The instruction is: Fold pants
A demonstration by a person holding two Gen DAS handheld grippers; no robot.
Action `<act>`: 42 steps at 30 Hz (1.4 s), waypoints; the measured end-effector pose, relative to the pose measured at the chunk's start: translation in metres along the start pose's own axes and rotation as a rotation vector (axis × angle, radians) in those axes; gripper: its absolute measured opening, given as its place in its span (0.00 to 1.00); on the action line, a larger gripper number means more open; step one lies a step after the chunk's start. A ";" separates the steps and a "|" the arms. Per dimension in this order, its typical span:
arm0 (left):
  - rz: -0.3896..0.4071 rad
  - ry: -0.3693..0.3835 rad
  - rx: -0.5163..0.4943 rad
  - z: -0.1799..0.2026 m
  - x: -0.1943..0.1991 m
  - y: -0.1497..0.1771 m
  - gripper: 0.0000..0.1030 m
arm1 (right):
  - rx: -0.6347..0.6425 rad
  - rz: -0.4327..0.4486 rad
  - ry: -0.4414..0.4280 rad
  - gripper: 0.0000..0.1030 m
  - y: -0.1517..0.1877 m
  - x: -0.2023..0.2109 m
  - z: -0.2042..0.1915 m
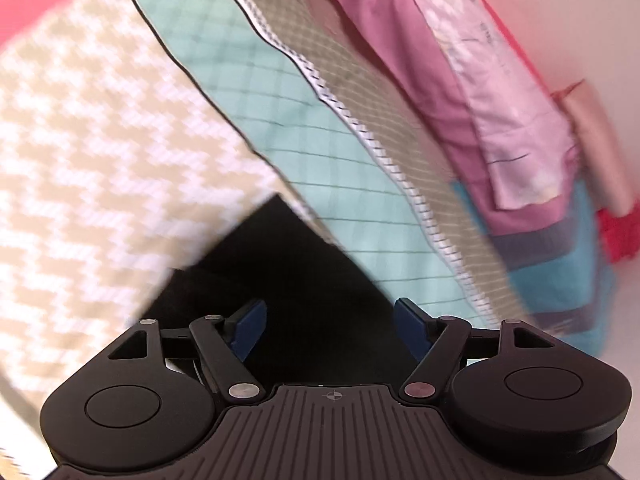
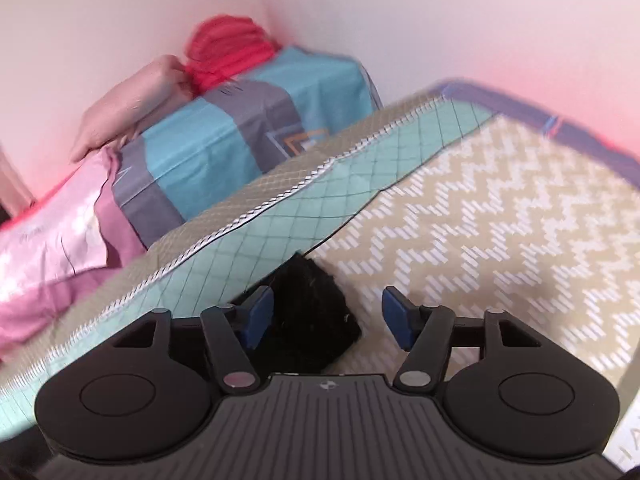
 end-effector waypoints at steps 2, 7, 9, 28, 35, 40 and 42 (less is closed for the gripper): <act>0.017 -0.048 -0.067 0.002 0.007 0.007 1.00 | 0.108 0.008 -0.078 0.64 0.018 0.009 -0.027; 0.026 -0.076 -0.222 0.014 0.013 0.042 1.00 | 0.614 -0.165 -0.399 0.79 0.110 0.023 -0.150; 0.019 -0.093 -0.281 0.017 0.011 0.058 1.00 | 0.812 -0.194 -0.497 0.79 0.151 0.030 -0.193; -0.081 -0.155 -0.466 -0.017 -0.013 0.152 1.00 | 0.796 -0.341 -0.632 0.73 0.221 0.004 -0.332; -0.061 -0.164 -0.469 -0.033 -0.003 0.162 1.00 | 1.181 -0.368 -1.030 0.76 0.350 0.090 -0.428; -0.044 -0.162 -0.429 -0.052 0.008 0.170 1.00 | 1.321 -0.353 -1.144 0.68 0.425 0.107 -0.484; -0.039 -0.155 -0.409 -0.059 0.010 0.173 1.00 | 1.349 -0.352 -1.127 0.60 0.444 0.105 -0.496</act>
Point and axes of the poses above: each gripper's, at about its wrist camera, not at the fingertips, and x roughly against the way its jaws point, z to its right, y to its underside, the point moved 10 cm from there along -x, roughly the way its jaws point, and after that the axes turned 12 degrees about -x, right-handed, at the moved point
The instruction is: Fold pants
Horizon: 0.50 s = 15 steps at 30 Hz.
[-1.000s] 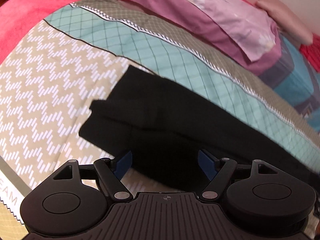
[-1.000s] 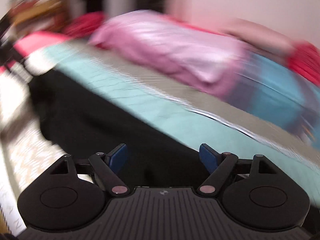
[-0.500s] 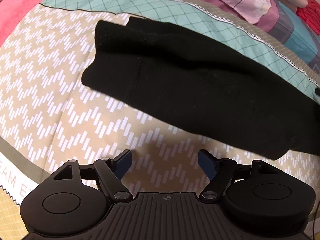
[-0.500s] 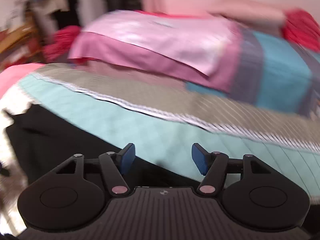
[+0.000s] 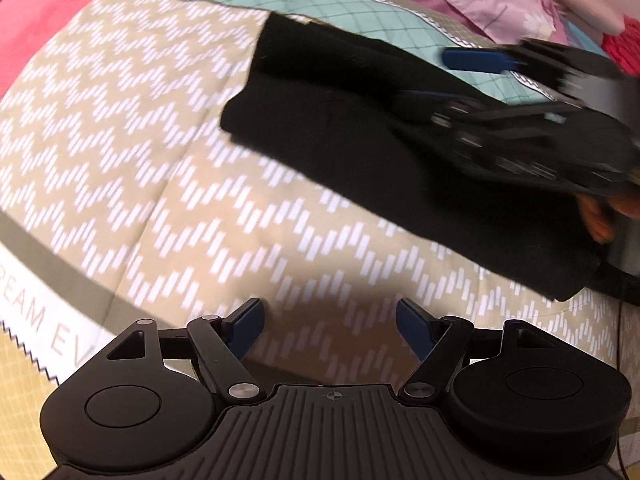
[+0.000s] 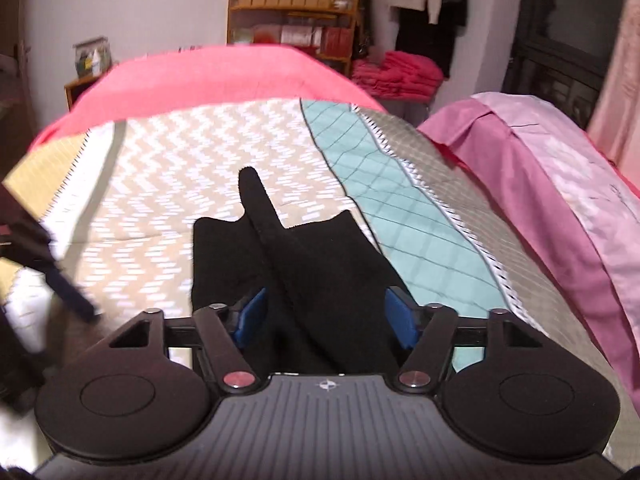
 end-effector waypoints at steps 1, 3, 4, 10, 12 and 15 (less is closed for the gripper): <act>0.006 0.003 0.004 -0.006 0.003 0.002 1.00 | -0.015 -0.031 0.003 0.27 -0.001 -0.009 0.001; 0.015 0.004 0.005 -0.009 0.005 0.004 1.00 | -0.185 -0.079 -0.057 0.12 -0.008 -0.012 0.010; 0.020 0.003 0.002 -0.011 0.006 0.004 1.00 | -0.316 -0.056 -0.125 0.12 -0.018 -0.006 0.020; 0.029 0.002 -0.012 -0.017 0.006 0.000 1.00 | -0.577 -0.108 -0.047 0.38 -0.002 -0.018 0.078; 0.037 0.004 -0.026 -0.020 0.007 -0.007 1.00 | -0.668 -0.043 -0.010 0.66 -0.005 -0.005 0.091; 0.060 -0.014 -0.063 -0.022 0.011 -0.023 1.00 | -0.756 0.021 0.034 0.72 -0.007 0.013 0.114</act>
Point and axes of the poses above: each gripper's, at about its wrist camera, not at the fingertips, and x roughly against the way its jaws point, z to its right, y to its underside, the point moved 10 cm from there along -x, roughly the way its jaws point, and after that the axes turned 12 degrees about -x, right-handed, at the moved point
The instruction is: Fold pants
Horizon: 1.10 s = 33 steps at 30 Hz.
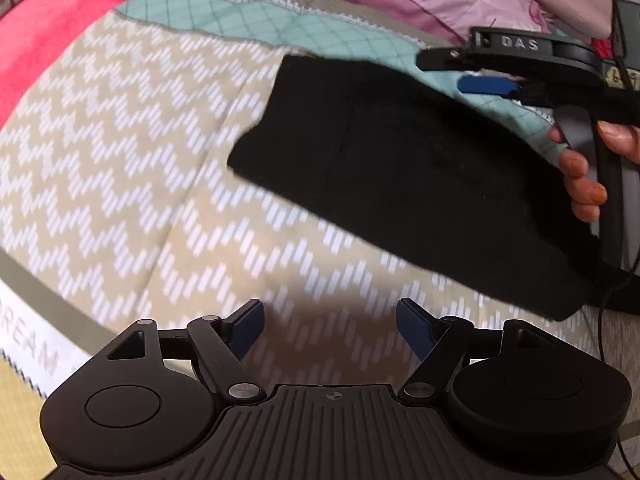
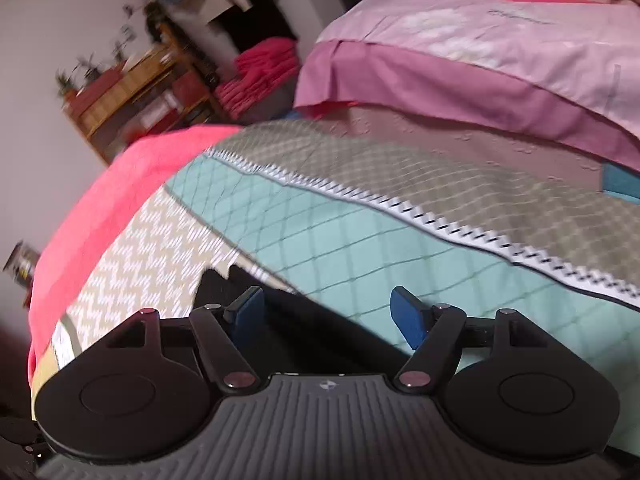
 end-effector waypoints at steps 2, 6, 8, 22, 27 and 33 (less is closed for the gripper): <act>0.023 -0.009 -0.026 -0.002 0.003 -0.015 1.00 | -0.021 0.023 0.008 0.71 -0.006 0.018 0.011; 0.070 -0.018 -0.098 0.016 -0.003 -0.061 1.00 | -0.072 0.091 0.006 0.72 -0.008 0.083 0.041; 0.082 -0.027 -0.134 0.027 -0.012 -0.084 1.00 | -0.119 0.110 -0.023 0.76 0.006 0.119 0.059; 0.056 -0.050 -0.255 0.074 -0.089 -0.136 1.00 | -0.117 0.058 -0.079 0.74 0.174 0.144 0.063; 0.054 -0.050 -0.253 0.071 -0.089 -0.137 1.00 | -0.153 0.091 -0.187 0.81 0.155 0.120 0.057; 0.059 -0.052 -0.274 0.074 -0.089 -0.134 1.00 | -0.101 -0.109 -0.338 0.76 0.172 0.099 0.047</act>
Point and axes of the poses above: each gripper's, at about its wrist camera, not at the fingertips, and x roughly against the way its jaws point, z to its right, y to its underside, the point moved 10 cm from there along -x, roughly the way its jaws point, and after that the axes turned 12 degrees about -x, right-handed, at the moved point
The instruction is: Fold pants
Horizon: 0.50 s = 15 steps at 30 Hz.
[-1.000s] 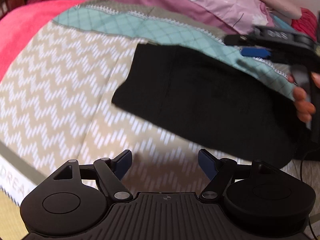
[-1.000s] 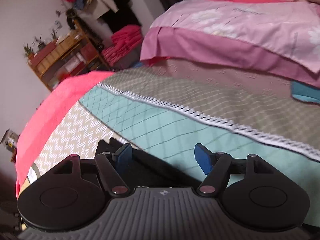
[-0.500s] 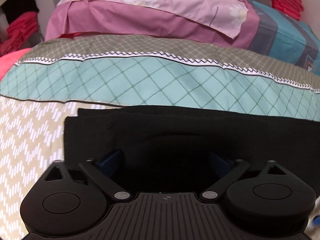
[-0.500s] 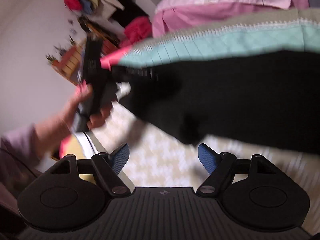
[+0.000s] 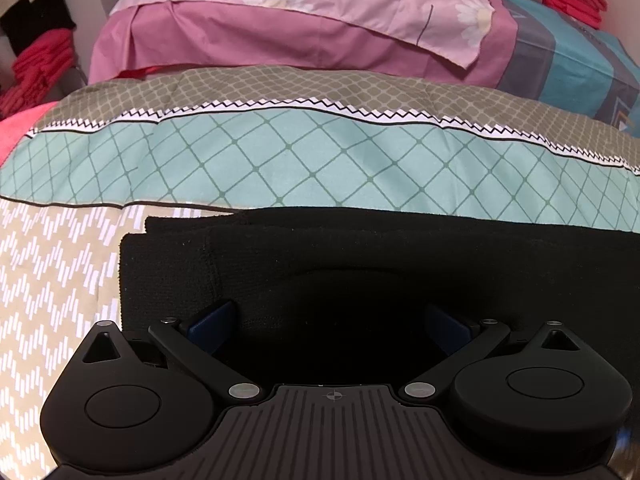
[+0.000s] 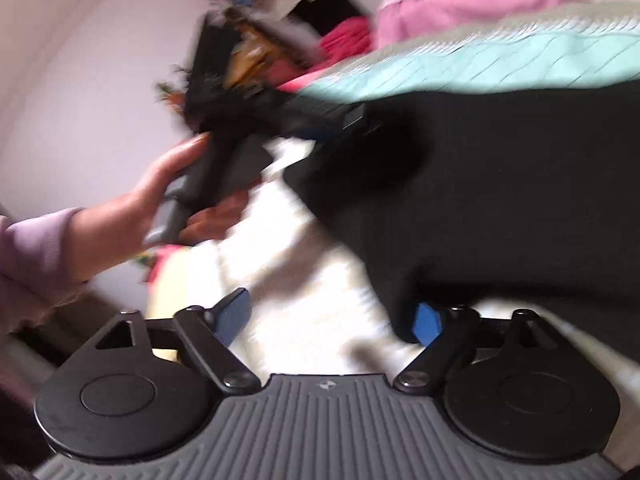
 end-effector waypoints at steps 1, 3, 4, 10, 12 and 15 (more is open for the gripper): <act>0.001 0.003 0.003 0.000 0.000 0.000 1.00 | -0.082 0.049 -0.014 0.74 -0.014 0.002 0.009; 0.004 0.007 0.009 -0.001 0.000 0.000 1.00 | -0.241 0.116 -0.086 0.74 -0.031 0.001 0.020; 0.004 0.007 0.008 -0.001 0.000 0.000 1.00 | -0.243 0.096 -0.095 0.76 -0.027 -0.005 0.018; 0.005 0.010 -0.011 0.000 0.000 0.001 1.00 | -0.176 -0.064 -0.146 0.75 -0.024 -0.015 0.007; 0.005 0.006 -0.006 0.000 0.000 0.001 1.00 | -0.415 0.056 -0.197 0.63 -0.044 -0.003 0.037; 0.000 -0.008 -0.013 0.001 -0.001 0.000 1.00 | -0.254 -0.080 -0.151 0.69 -0.016 -0.012 0.017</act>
Point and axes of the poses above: each gripper's, at about its wrist camera, not at the fingertips, and x roughly against the way its jaws point, z to its right, y to its underside, the point moved 10 cm from there along -x, roughly the way its jaws point, and after that the axes turned 12 degrees about -x, right-handed, at the moved point
